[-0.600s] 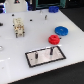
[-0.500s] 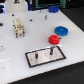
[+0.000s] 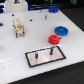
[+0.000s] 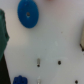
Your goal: Insert the blue gear onto the right peg, followed by the red gear
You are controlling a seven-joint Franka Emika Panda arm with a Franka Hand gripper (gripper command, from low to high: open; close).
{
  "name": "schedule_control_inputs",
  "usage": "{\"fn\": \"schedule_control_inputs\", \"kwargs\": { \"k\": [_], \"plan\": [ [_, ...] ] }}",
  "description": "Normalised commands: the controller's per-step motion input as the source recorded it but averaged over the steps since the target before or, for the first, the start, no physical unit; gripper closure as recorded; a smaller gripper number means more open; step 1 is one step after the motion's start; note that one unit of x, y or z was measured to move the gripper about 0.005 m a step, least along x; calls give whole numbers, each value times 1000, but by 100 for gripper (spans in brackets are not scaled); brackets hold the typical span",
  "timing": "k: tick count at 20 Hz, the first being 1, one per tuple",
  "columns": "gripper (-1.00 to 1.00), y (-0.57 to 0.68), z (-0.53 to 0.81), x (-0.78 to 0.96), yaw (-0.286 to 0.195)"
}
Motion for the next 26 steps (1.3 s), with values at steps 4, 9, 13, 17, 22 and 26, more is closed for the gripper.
{"fn": "schedule_control_inputs", "kwargs": {
  "k": [4,9,13,17,22,26],
  "plan": [
    [-100,503,-402,-265,0],
    [-100,395,-506,-226,0],
    [-100,247,-583,-146,0],
    [-100,137,-604,-208,0],
    [-100,24,-602,-305,0],
    [-100,-98,-545,-282,0]
  ]
}}
